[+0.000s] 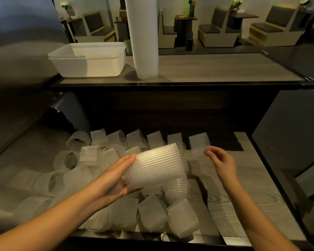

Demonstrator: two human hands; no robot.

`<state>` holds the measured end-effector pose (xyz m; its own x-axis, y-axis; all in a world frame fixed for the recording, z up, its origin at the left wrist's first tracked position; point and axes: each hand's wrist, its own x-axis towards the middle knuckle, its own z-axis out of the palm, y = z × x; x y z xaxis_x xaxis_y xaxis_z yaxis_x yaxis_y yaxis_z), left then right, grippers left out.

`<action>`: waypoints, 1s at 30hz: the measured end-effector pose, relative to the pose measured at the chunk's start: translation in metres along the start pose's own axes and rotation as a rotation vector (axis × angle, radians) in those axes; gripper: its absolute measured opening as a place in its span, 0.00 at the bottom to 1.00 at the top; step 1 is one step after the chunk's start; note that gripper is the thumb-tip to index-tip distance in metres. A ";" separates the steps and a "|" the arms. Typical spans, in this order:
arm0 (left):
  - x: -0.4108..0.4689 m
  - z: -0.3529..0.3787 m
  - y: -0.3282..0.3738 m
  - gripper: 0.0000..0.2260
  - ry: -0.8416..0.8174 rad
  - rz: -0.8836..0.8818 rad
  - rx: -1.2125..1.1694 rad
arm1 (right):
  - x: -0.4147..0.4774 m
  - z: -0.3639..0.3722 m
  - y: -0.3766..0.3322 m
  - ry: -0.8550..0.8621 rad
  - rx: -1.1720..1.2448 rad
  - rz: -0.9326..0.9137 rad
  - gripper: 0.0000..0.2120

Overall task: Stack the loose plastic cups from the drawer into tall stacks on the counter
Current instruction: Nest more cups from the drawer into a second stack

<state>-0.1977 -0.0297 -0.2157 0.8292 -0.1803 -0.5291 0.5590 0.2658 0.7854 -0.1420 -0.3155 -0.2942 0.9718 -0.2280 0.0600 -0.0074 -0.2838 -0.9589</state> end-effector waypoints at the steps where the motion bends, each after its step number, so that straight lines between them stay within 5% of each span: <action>1: -0.001 -0.001 0.000 0.23 -0.001 -0.002 -0.007 | -0.007 -0.002 -0.015 -0.015 0.169 0.000 0.05; 5: -0.003 -0.006 0.001 0.22 -0.016 -0.003 -0.031 | -0.040 -0.006 -0.048 -0.161 0.494 -0.037 0.27; 10: -0.007 -0.015 0.003 0.24 -0.018 0.017 -0.015 | -0.069 0.001 -0.061 -0.213 0.396 -0.035 0.06; 18: -0.013 -0.025 0.001 0.23 -0.008 0.025 0.014 | -0.093 0.012 -0.074 -0.336 0.074 -0.265 0.08; 25: -0.015 -0.032 0.001 0.22 0.001 0.024 0.007 | -0.090 0.026 -0.082 -0.575 0.045 -0.208 0.12; 30: -0.016 -0.042 0.000 0.24 0.008 0.019 0.019 | -0.037 0.035 -0.065 -0.248 0.097 -0.046 0.10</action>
<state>-0.2108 0.0129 -0.2207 0.8396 -0.1682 -0.5165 0.5431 0.2508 0.8013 -0.1689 -0.2562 -0.2438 0.9987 0.0219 0.0457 0.0491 -0.1949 -0.9796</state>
